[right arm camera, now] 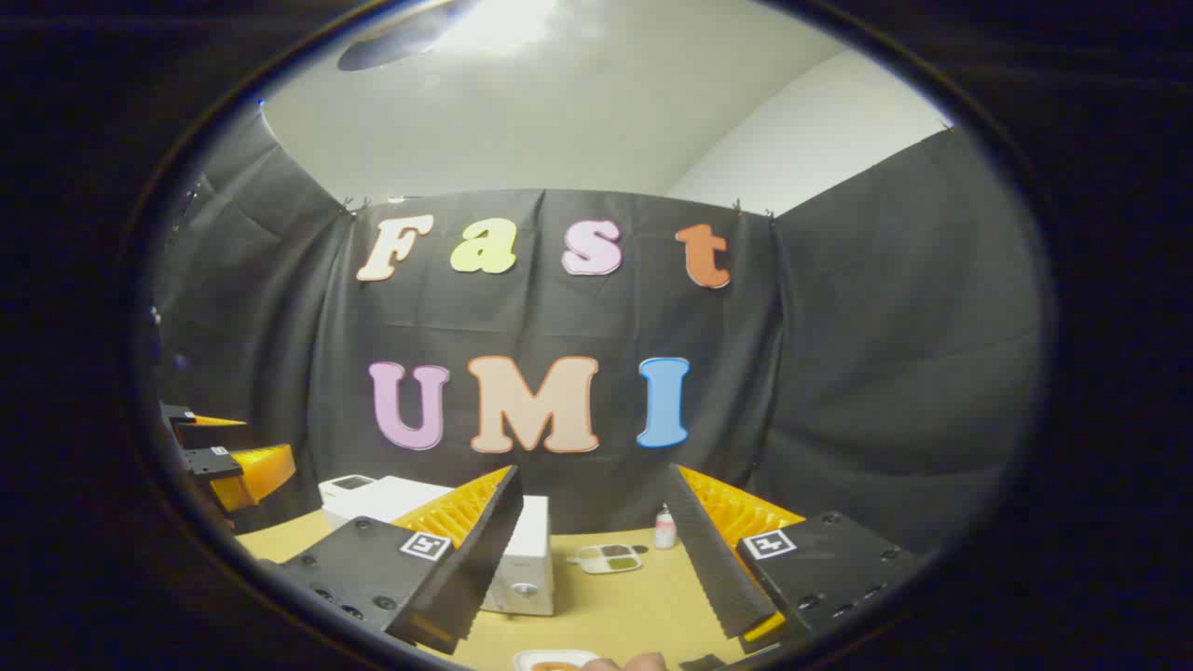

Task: Open the microwave oven with the left hand, put the food in, and close the microwave oven.

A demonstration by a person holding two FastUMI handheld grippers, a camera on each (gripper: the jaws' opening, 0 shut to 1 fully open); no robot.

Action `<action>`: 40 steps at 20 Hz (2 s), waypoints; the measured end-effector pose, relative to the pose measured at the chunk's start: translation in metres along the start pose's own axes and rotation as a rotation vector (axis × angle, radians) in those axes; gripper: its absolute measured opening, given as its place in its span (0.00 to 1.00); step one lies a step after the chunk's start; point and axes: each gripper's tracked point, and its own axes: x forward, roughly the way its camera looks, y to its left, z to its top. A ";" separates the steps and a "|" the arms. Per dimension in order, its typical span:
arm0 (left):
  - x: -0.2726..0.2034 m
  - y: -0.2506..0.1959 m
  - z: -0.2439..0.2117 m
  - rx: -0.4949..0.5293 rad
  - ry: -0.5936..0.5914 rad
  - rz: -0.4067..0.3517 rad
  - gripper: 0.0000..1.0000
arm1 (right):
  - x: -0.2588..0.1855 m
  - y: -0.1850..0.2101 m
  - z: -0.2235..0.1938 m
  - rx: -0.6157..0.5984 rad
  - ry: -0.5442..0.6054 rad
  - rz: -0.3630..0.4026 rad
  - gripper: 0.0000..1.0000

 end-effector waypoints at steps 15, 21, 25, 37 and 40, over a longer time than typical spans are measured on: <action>0.001 -0.018 -0.010 -0.011 0.038 0.048 0.97 | 0.029 0.017 -0.003 -0.057 0.000 0.134 0.97; 0.006 -0.026 -0.013 0.003 0.051 0.046 0.98 | 0.036 0.014 -0.004 -0.053 0.003 0.143 0.97; 0.009 -0.030 -0.014 0.002 0.057 0.044 0.97 | 0.039 0.011 -0.002 -0.052 0.005 0.145 0.96; 0.035 -0.061 -0.080 -0.014 0.143 -0.004 0.98 | 0.040 -0.014 0.008 -0.053 0.001 0.106 0.96; 0.054 -0.073 -0.114 -0.032 0.188 -0.007 0.98 | 0.039 -0.024 0.013 -0.056 -0.010 0.090 0.96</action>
